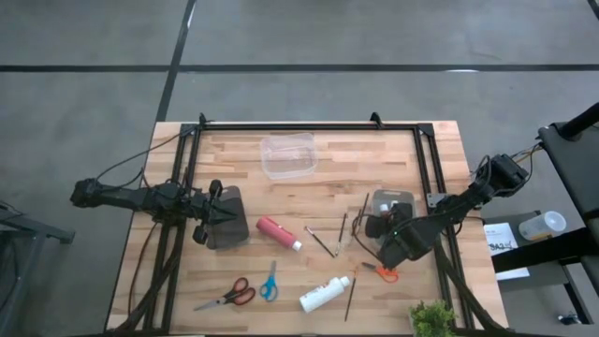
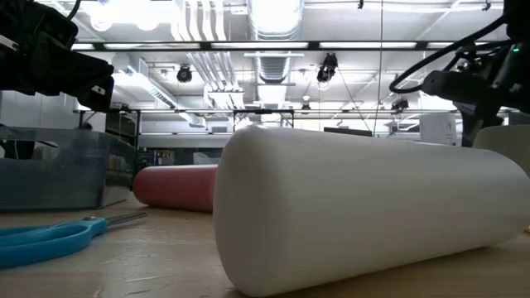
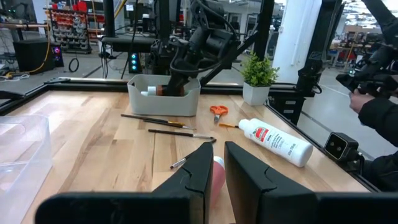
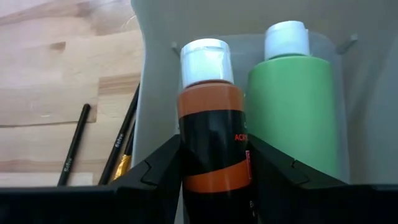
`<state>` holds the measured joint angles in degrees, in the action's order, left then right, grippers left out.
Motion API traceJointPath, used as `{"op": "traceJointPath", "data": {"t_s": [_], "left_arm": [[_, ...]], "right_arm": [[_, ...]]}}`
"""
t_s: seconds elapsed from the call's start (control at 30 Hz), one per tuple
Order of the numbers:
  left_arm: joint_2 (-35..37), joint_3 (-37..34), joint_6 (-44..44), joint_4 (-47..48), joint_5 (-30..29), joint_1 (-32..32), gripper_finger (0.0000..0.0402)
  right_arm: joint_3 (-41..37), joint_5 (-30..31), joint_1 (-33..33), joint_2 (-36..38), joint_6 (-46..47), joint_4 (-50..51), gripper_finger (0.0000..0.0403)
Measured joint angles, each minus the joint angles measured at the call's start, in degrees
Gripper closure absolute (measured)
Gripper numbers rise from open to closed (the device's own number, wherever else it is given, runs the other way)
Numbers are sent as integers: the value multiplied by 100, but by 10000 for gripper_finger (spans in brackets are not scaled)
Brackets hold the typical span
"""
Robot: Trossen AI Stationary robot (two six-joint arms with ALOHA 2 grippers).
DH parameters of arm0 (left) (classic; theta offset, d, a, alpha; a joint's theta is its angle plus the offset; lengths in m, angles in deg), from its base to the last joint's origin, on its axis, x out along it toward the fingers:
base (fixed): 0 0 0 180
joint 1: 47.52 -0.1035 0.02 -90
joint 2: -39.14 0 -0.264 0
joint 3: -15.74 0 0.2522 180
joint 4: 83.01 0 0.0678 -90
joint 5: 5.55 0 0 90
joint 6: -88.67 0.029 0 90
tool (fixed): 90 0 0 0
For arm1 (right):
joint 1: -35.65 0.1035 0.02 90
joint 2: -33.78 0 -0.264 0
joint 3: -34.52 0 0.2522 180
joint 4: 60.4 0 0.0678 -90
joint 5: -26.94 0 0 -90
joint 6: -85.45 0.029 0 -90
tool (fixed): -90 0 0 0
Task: Pick & Place Paint Supplies
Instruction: Put the orange paint bottle into the gray bin, then put the pink paint bottle into the gray bin
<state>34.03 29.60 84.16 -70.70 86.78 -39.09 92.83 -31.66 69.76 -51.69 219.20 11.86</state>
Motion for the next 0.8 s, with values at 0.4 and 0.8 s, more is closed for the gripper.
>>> {"op": "traceJointPath", "data": {"t_s": [0.4,0.8], "left_arm": [[0,0,0,0,0,0,351],[0,2,0,0,2,0,351]], "right_arm": [[0,2,0,-2,78,-18,177],[1089,977,0,-11,-2013,597,176]]}}
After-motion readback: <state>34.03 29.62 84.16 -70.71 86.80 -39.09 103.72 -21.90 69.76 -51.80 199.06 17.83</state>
